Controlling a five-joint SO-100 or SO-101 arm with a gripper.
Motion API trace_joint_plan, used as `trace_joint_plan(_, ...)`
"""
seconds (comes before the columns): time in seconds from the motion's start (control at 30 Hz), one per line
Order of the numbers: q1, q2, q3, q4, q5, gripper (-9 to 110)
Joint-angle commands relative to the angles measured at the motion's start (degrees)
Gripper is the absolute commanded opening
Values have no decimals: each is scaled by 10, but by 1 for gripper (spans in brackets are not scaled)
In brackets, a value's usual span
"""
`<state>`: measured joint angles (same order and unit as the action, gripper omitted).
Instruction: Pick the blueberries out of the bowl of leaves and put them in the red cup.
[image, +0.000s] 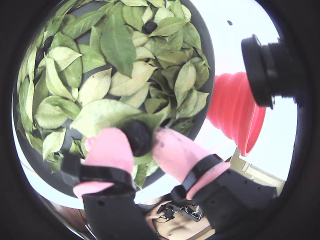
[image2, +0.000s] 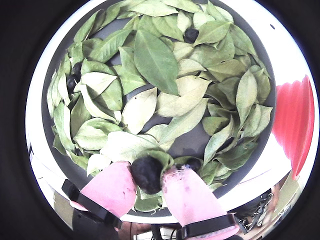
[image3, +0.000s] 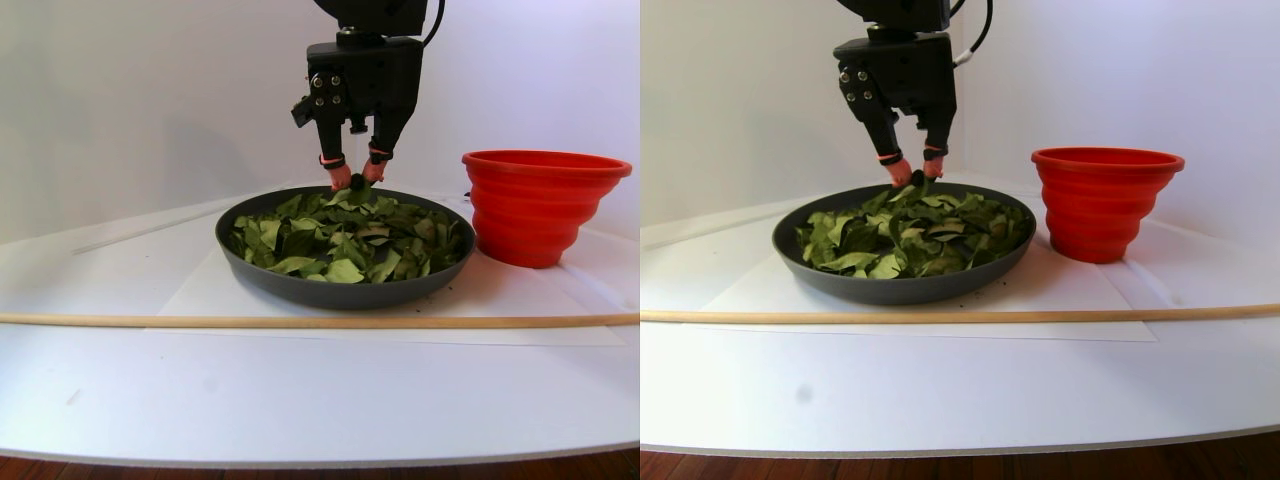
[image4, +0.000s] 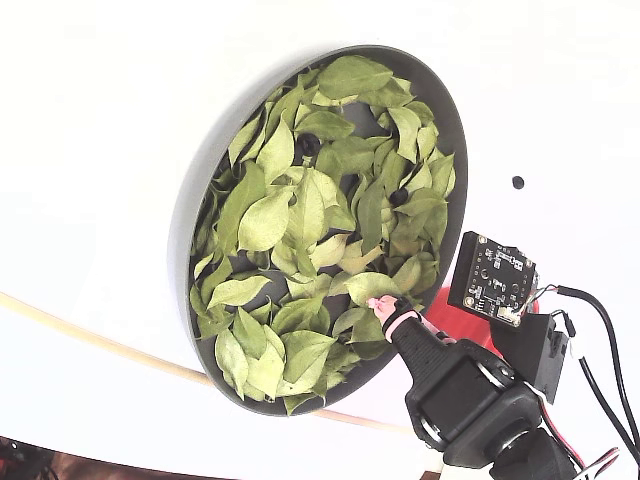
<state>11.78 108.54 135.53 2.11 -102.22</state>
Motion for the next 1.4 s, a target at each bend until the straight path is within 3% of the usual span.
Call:
trace_joint_plan(0.0, 15, 60, -11, 4, -4, 9)
trace_joint_plan(1.37, 149, 95, -117, 52, -46, 9)
